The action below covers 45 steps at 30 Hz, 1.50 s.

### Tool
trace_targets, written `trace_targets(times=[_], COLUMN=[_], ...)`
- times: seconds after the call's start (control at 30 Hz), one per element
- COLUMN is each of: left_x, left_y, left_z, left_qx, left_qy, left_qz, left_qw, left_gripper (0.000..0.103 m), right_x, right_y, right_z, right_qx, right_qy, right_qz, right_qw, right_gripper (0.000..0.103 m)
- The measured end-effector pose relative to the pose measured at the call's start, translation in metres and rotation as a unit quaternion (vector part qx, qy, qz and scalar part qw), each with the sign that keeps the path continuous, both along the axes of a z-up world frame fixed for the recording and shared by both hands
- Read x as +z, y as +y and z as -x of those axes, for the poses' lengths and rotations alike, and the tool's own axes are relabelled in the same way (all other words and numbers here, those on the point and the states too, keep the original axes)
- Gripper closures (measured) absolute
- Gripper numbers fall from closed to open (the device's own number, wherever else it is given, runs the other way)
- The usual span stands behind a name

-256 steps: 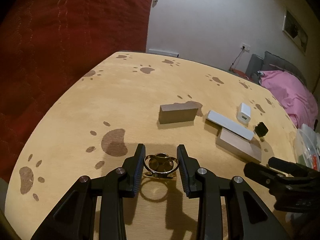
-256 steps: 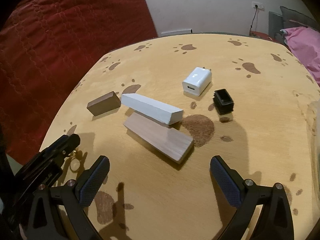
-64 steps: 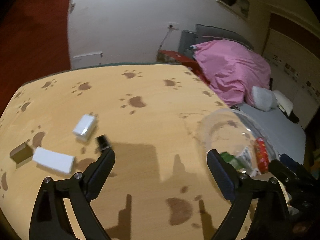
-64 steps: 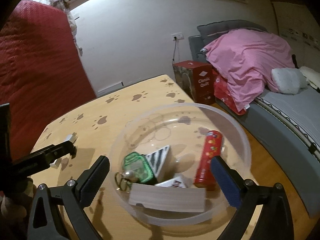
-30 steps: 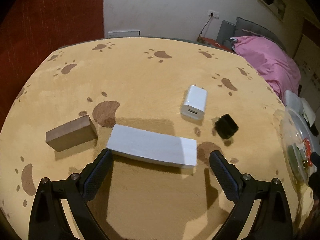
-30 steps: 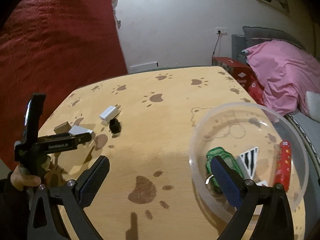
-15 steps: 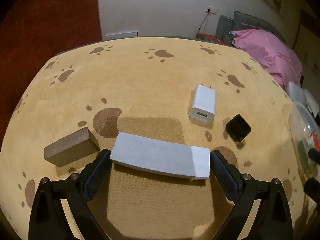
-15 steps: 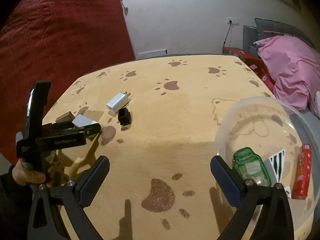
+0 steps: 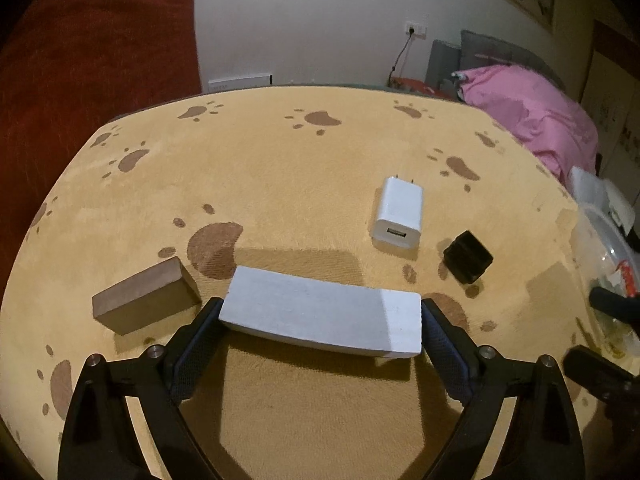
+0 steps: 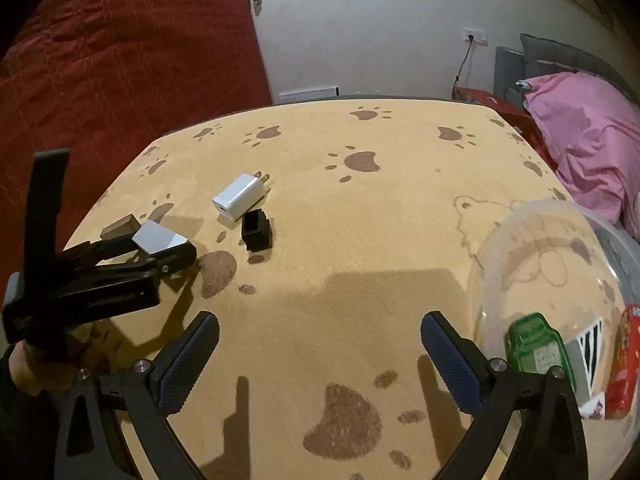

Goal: Organize rigid objects
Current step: 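Grasp the black cube with the right tool while left holds the white bar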

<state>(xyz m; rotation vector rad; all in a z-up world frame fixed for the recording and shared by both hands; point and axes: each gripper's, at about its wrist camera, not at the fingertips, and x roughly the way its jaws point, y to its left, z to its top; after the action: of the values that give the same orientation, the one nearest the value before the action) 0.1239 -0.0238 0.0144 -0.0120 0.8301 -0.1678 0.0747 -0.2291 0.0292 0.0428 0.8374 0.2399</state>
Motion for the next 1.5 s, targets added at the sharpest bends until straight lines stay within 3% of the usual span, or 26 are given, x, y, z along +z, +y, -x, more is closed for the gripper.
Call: trace_targets(times=[0.13, 0.43, 1.07, 1.5], left_x=[0.006, 0.017, 0.015, 0.015], left_y=[0.003, 0.01, 0.018, 0.015], left_z=[0.009, 0.022, 0.023, 0.024], left_qx=[0.004, 0.014, 0.026, 0.02], left_qy=[-0.019, -0.05, -0.055, -0.058], left_qz=[0.009, 0.018, 0.03, 0.029], left_qw=[0.9998, 0.9985, 0.9977, 0.9977], left_gripper=[0.009, 0.009, 0.009, 0.009], right_x=[-0.002, -0.006, -0.013, 0.0], right_y=[0.011, 0.033, 0.057, 0.037], right_z=[-0.012, -0.045, -0.067, -0.046], right_qx=[0.01, 0.029, 0.054, 0.037], right_qy=[-0.001, 0.013, 0.005, -0.007], right_qz=[0.015, 0.014, 0.019, -0.012], right_qw=[1.0, 0.999, 0.998, 0.999], right_gripper=[0.005, 0.033, 0.081, 0.082])
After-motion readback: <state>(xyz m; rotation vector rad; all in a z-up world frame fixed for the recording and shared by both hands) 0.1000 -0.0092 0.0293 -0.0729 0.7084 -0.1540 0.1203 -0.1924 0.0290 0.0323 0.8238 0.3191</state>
